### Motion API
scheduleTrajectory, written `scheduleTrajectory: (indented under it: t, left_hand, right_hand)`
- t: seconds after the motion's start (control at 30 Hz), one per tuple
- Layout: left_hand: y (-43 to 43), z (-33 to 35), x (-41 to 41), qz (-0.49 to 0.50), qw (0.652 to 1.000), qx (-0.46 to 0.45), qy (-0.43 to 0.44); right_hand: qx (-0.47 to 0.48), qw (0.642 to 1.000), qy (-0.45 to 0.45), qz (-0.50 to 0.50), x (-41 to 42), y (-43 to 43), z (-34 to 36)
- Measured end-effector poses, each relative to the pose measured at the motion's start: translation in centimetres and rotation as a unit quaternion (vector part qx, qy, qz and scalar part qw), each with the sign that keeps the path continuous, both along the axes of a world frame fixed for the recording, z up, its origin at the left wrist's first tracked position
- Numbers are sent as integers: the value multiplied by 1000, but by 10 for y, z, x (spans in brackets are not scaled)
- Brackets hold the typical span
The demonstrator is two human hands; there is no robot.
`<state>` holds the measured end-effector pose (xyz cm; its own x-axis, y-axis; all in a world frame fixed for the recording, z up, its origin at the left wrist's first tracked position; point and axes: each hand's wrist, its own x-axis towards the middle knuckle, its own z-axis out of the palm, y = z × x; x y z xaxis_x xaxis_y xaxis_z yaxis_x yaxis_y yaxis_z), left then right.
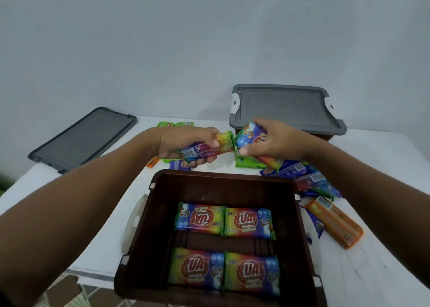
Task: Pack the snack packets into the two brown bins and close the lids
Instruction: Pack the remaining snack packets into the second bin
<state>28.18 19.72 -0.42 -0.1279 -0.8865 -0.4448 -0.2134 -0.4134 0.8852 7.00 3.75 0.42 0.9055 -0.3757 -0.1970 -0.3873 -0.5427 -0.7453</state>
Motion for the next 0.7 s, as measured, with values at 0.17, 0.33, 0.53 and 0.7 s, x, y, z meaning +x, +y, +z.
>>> scheduleTrajectory:
  t: [0.17,0.33,0.53,0.7]
  left_hand:
    - [26,24,-14,-100,949,-74,-290]
    - [51,22,-27,-135,902,-110,-394]
    - [72,6,-43,-167,859,-133,-465]
    - [83,-6,-56,-197,826,-139,-509]
  right_hand:
    - [-149,988,3,35,-12,28,14]
    - [-223,970,26,93,-31,56,15]
    - [-202,971,91,88,-46,93,11]
    - [-234,957,142,99,-48,114,-8]
